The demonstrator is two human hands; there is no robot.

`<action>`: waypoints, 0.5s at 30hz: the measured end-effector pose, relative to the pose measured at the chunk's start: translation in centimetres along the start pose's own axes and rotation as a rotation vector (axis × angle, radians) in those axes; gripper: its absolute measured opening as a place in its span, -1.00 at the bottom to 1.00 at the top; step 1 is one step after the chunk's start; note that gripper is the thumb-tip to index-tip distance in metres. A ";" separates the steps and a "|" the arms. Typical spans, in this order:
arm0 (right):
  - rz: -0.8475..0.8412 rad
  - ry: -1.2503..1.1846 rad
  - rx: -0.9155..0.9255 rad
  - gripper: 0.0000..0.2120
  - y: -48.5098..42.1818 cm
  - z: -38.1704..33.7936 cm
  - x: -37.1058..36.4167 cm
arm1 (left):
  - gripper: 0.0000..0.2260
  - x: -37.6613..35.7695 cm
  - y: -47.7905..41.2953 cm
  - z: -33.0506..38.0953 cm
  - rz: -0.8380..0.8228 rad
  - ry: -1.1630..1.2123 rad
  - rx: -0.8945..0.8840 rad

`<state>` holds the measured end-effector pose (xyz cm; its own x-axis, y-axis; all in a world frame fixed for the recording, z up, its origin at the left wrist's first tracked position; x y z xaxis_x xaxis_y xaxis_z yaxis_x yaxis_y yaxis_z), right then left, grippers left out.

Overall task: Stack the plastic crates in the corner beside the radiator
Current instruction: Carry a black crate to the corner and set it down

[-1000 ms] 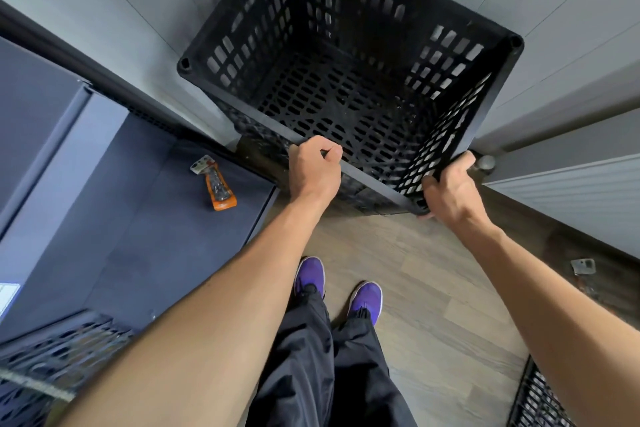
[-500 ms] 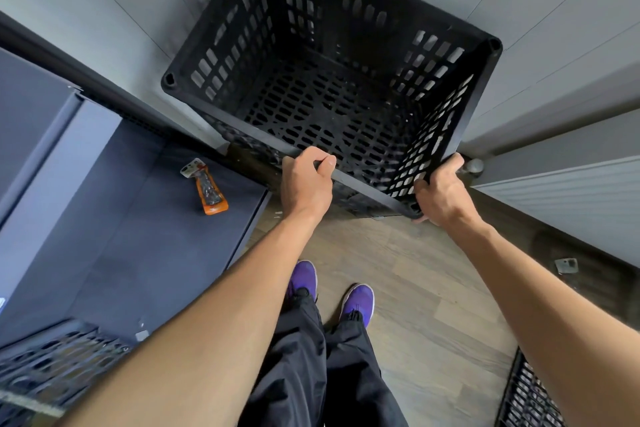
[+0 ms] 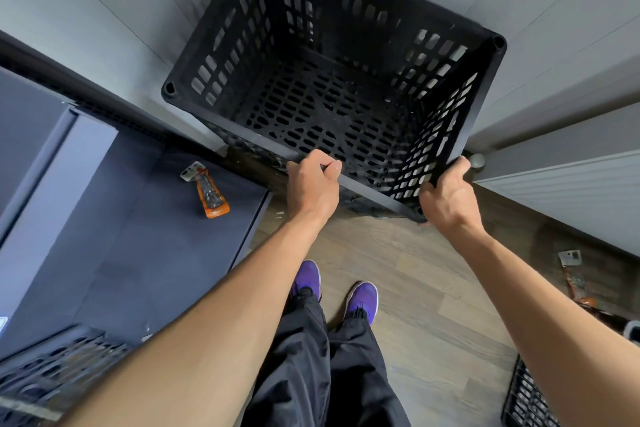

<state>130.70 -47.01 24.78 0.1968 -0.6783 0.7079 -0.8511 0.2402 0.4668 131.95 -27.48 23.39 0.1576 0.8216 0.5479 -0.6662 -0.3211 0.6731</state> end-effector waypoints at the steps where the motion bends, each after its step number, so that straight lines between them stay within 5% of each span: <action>1: -0.005 -0.003 0.003 -0.76 0.1 -0.1 0.0 | -0.85 0.0 0.0 -0.1 0.000 0.000 0.002; 15: 0.050 -0.004 -0.004 -0.81 -0.2 0.8 -0.8 | -0.84 -0.2 -0.3 0.1 -0.013 -0.035 0.010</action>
<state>130.33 -47.04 23.71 0.1518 -0.6679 0.7286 -0.8579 0.2770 0.4327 132.22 -27.64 23.11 0.1919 0.8091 0.5555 -0.6569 -0.3146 0.6852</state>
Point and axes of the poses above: each hand's wrist, its own y-axis away from the middle knuckle, its own x-axis out of the back of the hand, z = x × y, the point moved 1 cm from there along -y, towards the middle knuckle, and after that the axes turned 9 degrees about x, right-handed, at the moved point
